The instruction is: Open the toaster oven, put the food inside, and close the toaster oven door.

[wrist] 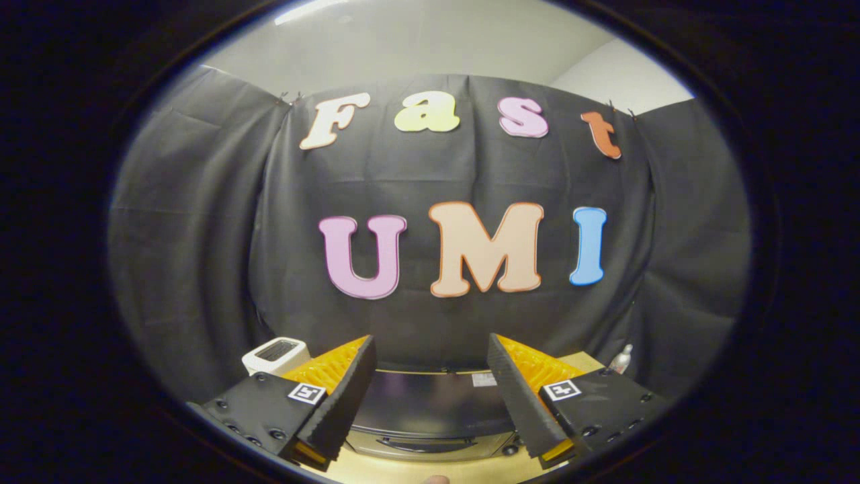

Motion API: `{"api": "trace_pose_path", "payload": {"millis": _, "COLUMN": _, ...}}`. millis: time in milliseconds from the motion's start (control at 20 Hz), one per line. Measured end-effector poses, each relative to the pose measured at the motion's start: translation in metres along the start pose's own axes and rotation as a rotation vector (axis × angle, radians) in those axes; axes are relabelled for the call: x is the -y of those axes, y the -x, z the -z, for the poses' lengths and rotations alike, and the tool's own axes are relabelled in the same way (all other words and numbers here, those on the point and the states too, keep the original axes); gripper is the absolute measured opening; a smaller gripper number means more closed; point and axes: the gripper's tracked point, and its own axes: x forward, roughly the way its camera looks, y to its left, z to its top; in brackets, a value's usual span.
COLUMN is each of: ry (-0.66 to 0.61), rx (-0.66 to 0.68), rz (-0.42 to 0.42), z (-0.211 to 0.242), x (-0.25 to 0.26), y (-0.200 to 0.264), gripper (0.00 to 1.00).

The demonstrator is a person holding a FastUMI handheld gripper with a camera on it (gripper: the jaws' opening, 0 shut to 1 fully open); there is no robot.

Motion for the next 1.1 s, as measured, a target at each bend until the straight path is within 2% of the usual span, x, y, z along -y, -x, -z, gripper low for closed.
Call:
{"api": "trace_pose_path", "payload": {"millis": 300, "ry": -0.001, "rx": -0.143, "rz": 0.013, "z": 0.108, "x": -0.002, "y": -0.024, "gripper": 1.00}}
{"api": "trace_pose_path", "payload": {"millis": 400, "ry": -0.040, "rx": -0.208, "rz": -0.007, "z": 0.141, "x": -0.010, "y": -0.028, "gripper": 1.00}}
{"api": "trace_pose_path", "payload": {"millis": 600, "ry": -0.061, "rx": -0.293, "rz": -0.004, "z": 0.184, "x": -0.018, "y": -0.028, "gripper": 1.00}}
{"api": "trace_pose_path", "payload": {"millis": 700, "ry": -0.064, "rx": -0.330, "rz": -0.009, "z": 0.199, "x": -0.021, "y": -0.026, "gripper": 1.00}}
{"api": "trace_pose_path", "payload": {"millis": 850, "ry": -0.053, "rx": -0.314, "rz": 0.007, "z": 0.197, "x": -0.019, "y": -0.022, "gripper": 1.00}}
{"api": "trace_pose_path", "payload": {"millis": 1100, "ry": -0.044, "rx": -0.241, "rz": 0.003, "z": 0.201, "x": -0.019, "y": -0.015, "gripper": 1.00}}
